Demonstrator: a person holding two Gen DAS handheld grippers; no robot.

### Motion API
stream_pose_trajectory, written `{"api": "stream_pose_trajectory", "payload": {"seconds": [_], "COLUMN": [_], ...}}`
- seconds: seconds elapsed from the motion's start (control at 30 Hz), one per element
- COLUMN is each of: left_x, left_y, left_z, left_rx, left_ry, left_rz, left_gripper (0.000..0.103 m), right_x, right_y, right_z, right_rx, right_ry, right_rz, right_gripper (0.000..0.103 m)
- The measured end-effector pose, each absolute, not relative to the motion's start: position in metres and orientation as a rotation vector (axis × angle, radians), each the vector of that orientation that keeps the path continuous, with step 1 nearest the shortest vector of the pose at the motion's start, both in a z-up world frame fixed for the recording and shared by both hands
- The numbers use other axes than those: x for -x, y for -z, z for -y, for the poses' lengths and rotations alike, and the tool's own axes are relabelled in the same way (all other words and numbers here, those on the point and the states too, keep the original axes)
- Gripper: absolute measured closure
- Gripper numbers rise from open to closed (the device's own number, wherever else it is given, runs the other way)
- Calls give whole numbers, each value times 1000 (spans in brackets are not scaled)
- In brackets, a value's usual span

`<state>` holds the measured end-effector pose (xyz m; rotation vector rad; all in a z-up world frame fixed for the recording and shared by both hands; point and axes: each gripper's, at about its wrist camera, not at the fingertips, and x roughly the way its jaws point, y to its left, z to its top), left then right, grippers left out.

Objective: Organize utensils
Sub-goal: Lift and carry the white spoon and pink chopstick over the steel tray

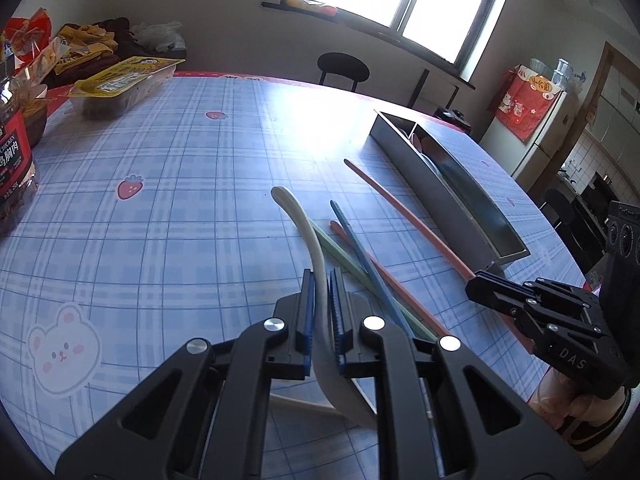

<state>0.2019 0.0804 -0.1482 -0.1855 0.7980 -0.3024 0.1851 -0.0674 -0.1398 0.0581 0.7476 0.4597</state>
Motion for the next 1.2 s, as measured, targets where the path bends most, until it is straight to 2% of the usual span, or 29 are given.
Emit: {"api": "stream_pose_trajectory", "payload": {"seconds": [0.63,0.8,0.93,1.03,1.2], "left_x": [-191,-197,-200,-204,-224], "left_y": [143,144,132,117,95], "left_z": [-90,-100,-98,-88,-49], "left_rx": [222,294,326,328,271], "left_ry": [255,242,236,250,297], "left_rz": [-741,-757,-751,-744,-729], "left_gripper": [91,91,91,91,91], "right_x": [-182,-201,-219,-230,-246], "right_y": [135,113,89,92,108], "right_z": [99,123,137,156,187], "right_rx": [-230,-321,-294,-347,-447], "right_ry": [-489,-524,-470,-432,-394], "right_rz": [-687,-653,-565,-533,-593], "right_gripper": [96,96,96,96,96]}}
